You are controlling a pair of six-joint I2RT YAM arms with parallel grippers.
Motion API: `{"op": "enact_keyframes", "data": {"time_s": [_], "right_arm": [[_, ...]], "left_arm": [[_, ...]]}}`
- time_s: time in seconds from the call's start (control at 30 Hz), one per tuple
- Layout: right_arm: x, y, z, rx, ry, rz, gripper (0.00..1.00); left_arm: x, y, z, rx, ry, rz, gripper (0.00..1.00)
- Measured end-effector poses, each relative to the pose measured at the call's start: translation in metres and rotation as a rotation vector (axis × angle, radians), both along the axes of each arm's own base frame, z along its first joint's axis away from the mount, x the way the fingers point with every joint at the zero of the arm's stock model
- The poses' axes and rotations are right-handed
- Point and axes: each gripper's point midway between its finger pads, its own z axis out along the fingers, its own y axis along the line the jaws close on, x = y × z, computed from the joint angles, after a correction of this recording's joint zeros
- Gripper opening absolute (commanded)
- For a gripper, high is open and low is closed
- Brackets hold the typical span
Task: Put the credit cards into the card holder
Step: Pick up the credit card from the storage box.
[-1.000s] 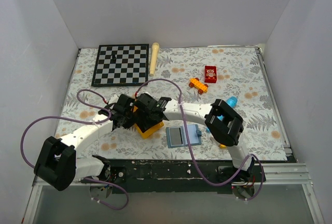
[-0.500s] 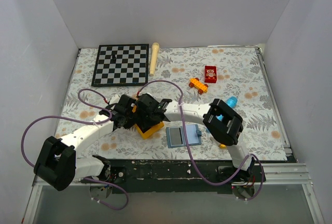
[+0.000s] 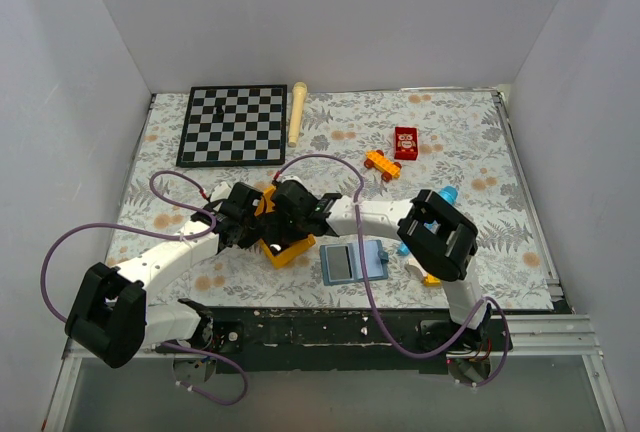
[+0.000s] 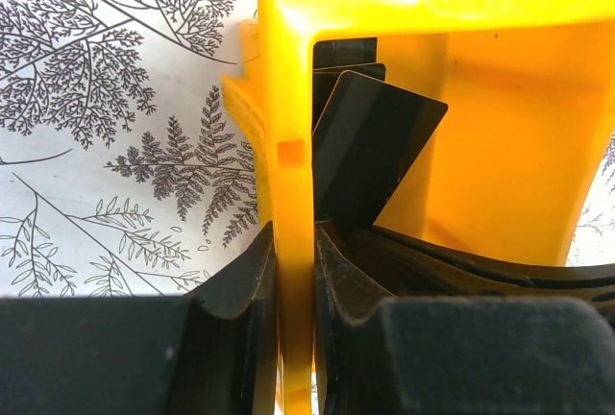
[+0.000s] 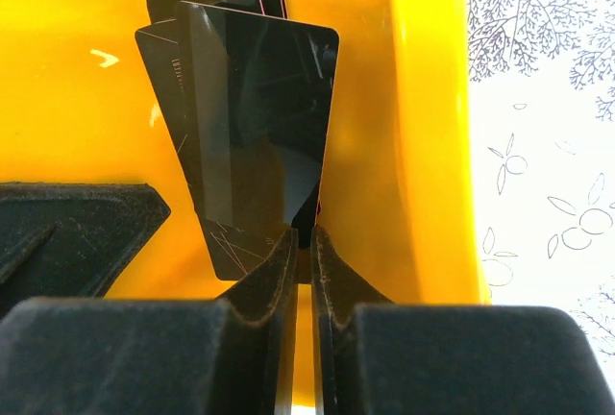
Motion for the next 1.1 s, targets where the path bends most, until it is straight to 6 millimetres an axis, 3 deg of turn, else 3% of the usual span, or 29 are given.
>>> {"op": "enact_keyframes", "data": {"time_s": [0.1, 0.77, 1.1], "right_arm": [[0.001, 0.0, 0.002, 0.023, -0.008, -0.009, 0.01], [-0.008, -0.015, 0.018, 0.143, -0.008, -0.024, 0.01], [-0.008, -0.011, 0.045, 0.256, -0.051, 0.003, 0.01]], "left_arm": [[0.0, 0.0, 0.0, 0.0, 0.001, 0.0, 0.0], [0.0, -0.005, -0.001, -0.017, 0.004, -0.005, 0.0], [0.003, -0.008, -0.001, -0.025, 0.003, -0.007, 0.0]]}}
